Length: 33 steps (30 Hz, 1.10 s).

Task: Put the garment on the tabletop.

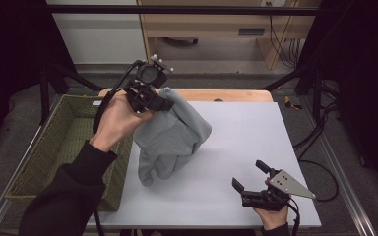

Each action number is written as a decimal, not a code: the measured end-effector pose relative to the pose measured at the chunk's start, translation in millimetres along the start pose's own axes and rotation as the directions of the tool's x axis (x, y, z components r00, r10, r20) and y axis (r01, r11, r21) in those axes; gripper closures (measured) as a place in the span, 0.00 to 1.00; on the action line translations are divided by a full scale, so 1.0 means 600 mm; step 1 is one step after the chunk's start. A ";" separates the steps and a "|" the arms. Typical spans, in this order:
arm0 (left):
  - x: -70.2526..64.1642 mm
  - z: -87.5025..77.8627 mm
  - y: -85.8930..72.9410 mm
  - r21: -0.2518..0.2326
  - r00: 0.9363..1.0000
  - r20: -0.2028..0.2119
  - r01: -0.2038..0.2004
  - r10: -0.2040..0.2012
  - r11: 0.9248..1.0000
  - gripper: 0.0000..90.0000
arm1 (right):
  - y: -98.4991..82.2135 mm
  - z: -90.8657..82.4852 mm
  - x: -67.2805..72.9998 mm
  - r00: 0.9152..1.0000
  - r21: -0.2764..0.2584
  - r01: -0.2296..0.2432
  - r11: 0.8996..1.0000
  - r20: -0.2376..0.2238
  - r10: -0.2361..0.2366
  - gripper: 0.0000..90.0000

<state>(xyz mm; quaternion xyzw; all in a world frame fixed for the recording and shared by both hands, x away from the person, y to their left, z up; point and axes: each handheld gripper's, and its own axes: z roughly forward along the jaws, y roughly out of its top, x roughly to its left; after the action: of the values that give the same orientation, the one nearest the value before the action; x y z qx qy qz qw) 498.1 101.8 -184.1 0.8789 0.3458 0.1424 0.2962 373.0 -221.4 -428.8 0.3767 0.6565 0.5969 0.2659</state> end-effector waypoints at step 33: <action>-0.024 0.207 -0.115 0.085 0.995 0.100 -0.006 -0.003 0.996 0.89 | -0.002 -0.002 -0.004 1.000 0.002 -0.009 1.000 0.006 0.009 0.00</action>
<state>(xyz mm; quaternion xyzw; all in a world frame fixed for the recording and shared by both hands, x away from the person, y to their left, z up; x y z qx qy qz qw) 507.9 79.6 -325.1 0.8969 0.3357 0.0838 0.2754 373.3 -224.0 -430.1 0.3818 0.6544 0.5966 0.2648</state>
